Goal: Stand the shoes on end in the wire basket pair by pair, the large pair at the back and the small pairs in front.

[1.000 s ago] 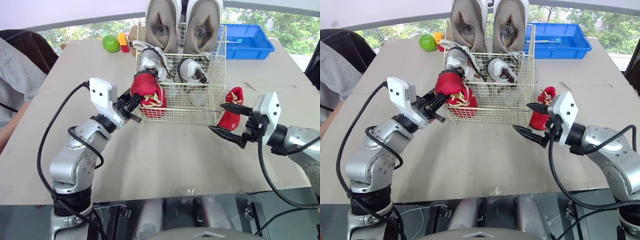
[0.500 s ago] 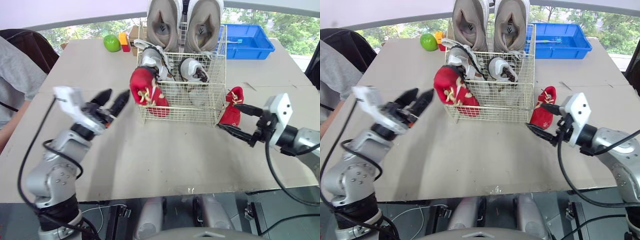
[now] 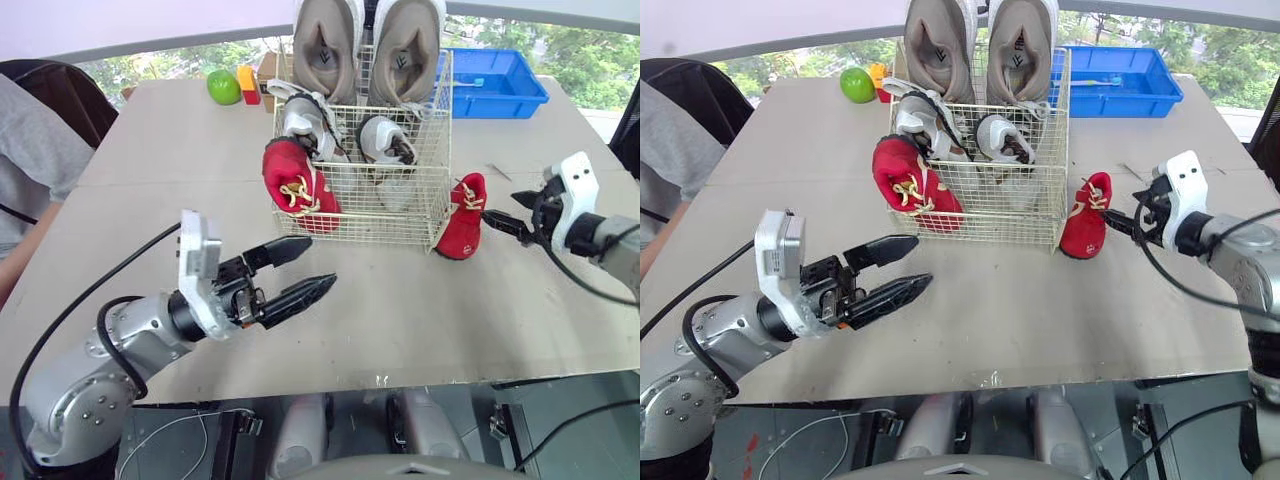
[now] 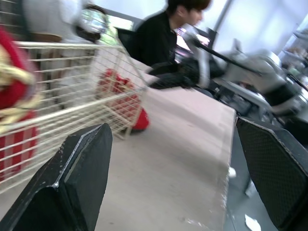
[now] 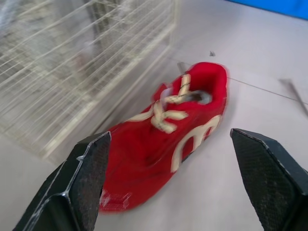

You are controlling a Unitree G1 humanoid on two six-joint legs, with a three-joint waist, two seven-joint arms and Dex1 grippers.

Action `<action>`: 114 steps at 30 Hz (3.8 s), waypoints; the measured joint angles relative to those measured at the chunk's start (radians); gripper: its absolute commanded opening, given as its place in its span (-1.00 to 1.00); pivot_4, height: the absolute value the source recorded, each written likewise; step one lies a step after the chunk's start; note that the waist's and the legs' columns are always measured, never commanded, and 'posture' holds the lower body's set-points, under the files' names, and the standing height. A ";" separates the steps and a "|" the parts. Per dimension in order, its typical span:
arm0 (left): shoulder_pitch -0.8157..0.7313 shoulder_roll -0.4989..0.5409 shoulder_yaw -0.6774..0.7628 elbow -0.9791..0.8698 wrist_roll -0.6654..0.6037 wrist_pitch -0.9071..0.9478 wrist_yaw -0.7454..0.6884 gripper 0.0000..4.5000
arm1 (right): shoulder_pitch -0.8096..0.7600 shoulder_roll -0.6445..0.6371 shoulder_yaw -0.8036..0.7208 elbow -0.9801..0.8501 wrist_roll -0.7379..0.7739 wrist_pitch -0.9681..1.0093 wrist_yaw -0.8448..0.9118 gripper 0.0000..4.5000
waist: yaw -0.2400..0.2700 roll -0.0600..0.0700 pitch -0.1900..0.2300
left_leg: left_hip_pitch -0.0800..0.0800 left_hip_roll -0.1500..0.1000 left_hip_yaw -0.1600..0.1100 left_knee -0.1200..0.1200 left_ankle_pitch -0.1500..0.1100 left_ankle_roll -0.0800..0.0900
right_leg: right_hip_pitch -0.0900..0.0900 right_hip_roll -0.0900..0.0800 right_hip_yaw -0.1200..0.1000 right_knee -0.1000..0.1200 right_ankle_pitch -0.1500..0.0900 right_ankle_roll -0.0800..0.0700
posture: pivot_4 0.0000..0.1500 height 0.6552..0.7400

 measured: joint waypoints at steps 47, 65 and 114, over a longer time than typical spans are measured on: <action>0.150 0.037 0.009 -0.038 0.025 -0.188 -0.002 1.00 | 0.221 0.520 0.295 -0.006 -0.818 -1.333 -0.517 -0.97 | -0.008 -0.001 -0.002 | 0.003 0.001 -0.002 -0.012 0.001 -0.002 | -0.004 -0.001 0.003 -0.001 0.000 0.000 | 1.00 1.00; 0.127 0.048 0.000 -0.047 0.010 -0.184 0.049 1.00 | 0.368 0.461 0.309 -0.068 -0.375 -1.150 -0.134 0.83 | 0.000 -0.005 -0.006 | 0.012 0.002 -0.003 -0.012 0.002 -0.003 | 0.005 -0.001 0.002 -0.001 -0.002 -0.004 | 1.00 1.00; 0.579 -0.057 0.076 -0.002 0.224 -0.299 -0.040 1.00 | 0.701 -0.070 -0.256 -0.468 0.061 -0.482 0.378 0.98 | 0.004 0.000 -0.002 | 0.003 0.004 -0.002 -0.013 -0.001 0.001 | 0.002 -0.001 -0.001 -0.016 -0.004 0.000 | 1.00 1.00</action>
